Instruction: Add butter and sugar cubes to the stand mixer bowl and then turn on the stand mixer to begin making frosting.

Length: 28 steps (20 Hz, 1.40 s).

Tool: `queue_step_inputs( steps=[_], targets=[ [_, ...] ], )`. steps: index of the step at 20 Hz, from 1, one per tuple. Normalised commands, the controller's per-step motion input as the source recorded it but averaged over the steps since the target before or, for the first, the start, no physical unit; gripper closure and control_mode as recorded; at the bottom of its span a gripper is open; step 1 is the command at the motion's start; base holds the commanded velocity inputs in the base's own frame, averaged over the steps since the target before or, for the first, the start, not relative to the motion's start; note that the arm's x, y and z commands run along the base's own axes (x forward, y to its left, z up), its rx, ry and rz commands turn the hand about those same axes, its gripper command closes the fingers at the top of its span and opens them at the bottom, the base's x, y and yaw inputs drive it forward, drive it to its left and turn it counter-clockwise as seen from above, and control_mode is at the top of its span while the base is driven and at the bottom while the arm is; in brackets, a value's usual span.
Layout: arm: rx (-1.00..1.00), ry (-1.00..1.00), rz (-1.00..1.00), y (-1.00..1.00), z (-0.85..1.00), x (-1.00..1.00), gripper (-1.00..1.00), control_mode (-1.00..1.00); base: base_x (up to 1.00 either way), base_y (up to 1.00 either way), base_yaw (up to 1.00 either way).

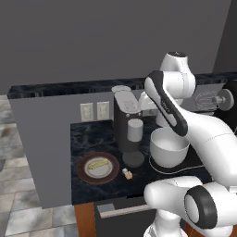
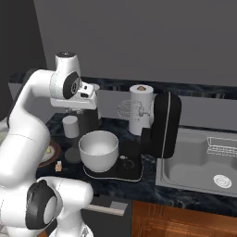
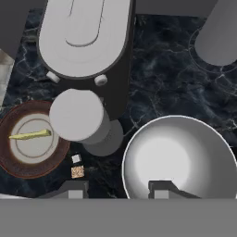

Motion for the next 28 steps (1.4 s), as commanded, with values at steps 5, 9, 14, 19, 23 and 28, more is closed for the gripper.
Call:
queue_step_inputs(
  steps=[5, 9, 14, 19, 23, 28],
  targets=[
    [0.0, 0.01, 0.0, 0.11, -0.04, 0.0, -1.0, -1.0, 0.0, 0.0, 0.0],
    [0.0, 0.01, 0.0, 0.37, -0.21, 0.0, -1.0, -1.0, 0.0, 0.0, 0.0],
    [0.0, 0.03, 0.0, 0.43, -0.2, 0.0, -1.0, -1.0, 0.0, 0.0, 0.0],
    [0.0, 0.07, 0.0, 0.49, -0.2, 0.0, -1.0, -1.0, 0.0, 0.0, 0.0],
    [0.0, 0.1, 0.02, 0.65, -0.17, 0.0, -1.0, -1.0, 0.0, 0.0, 0.0],
    [0.0, 0.08, 0.1, 0.61, -0.19, -0.01, -1.0, -1.0, 0.0, 0.0, 0.0]
  ],
)
